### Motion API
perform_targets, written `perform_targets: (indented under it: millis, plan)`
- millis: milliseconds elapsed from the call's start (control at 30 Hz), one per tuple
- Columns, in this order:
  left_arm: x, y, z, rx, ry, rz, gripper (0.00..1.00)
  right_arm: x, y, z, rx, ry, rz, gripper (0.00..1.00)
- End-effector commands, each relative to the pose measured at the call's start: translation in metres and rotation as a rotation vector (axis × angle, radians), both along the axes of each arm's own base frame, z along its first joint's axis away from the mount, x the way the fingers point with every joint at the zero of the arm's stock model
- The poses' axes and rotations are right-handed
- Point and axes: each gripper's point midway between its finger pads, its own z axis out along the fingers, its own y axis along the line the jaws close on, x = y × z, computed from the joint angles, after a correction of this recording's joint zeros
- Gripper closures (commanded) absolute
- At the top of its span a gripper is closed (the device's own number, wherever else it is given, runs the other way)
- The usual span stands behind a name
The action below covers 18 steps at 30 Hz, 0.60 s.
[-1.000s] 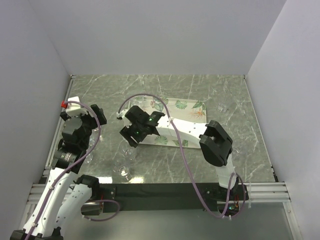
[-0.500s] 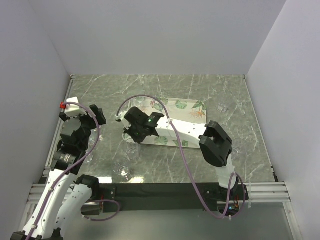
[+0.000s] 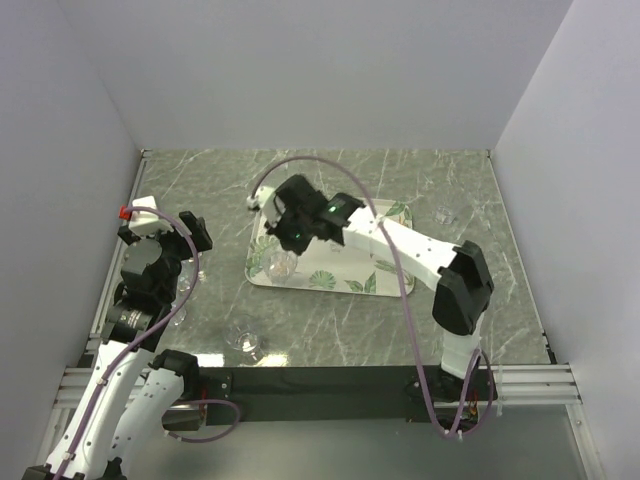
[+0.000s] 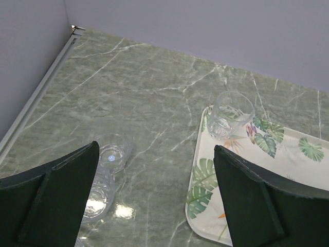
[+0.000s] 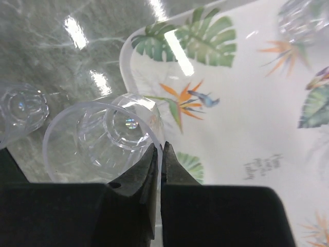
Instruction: Place the glasses into the tray
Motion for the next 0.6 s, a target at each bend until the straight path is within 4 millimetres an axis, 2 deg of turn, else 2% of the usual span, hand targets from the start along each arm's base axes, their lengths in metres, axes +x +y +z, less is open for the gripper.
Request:
perform_targets:
  millis: [0, 100, 133, 167, 233, 267, 433, 467, 500, 567]
  plan:
    - [0.001, -0.002, 0.013, -0.019, -0.055, -0.008, 0.01, 0.017, -0.013, 0.066, 0.131, -0.052, 0.062, 1.0]
    - [0.001, -0.003, 0.012, -0.02, -0.05, -0.011, 0.01, 0.051, -0.033, 0.08, 0.177, -0.053, -0.048, 1.0]
    - [0.002, -0.003, 0.012, -0.019, -0.049, -0.011, 0.01, 0.071, -0.046, 0.078, 0.192, -0.032, -0.124, 1.0]
    - [0.002, -0.003, 0.012, -0.018, -0.05, -0.013, 0.01, 0.083, -0.049, 0.086, 0.218, -0.038, -0.162, 1.0]
    - [0.002, -0.003, 0.011, -0.019, -0.047, -0.008, 0.01, 0.103, -0.055, 0.079, 0.242, 0.003, -0.26, 1.0]
    - [0.002, -0.002, 0.011, -0.019, -0.047, -0.007, 0.01, 0.119, -0.063, 0.081, 0.266, -0.007, -0.315, 1.0]
    - [0.0, -0.001, 0.013, -0.02, -0.055, -0.001, 0.01, 0.16, -0.068, 0.075, 0.321, -0.045, -0.534, 1.0]
    - [0.001, -0.001, 0.013, -0.019, -0.055, 0.002, 0.01, 0.167, -0.065, 0.08, 0.344, -0.065, -0.556, 1.0]
    - [0.001, -0.001, 0.011, -0.018, -0.051, 0.002, 0.01, 0.175, -0.066, 0.073, 0.338, -0.071, -0.597, 1.0]
    - [0.001, 0.0, 0.011, -0.016, -0.049, 0.004, 0.01, 0.189, -0.068, 0.073, 0.351, -0.094, -0.672, 1.0]
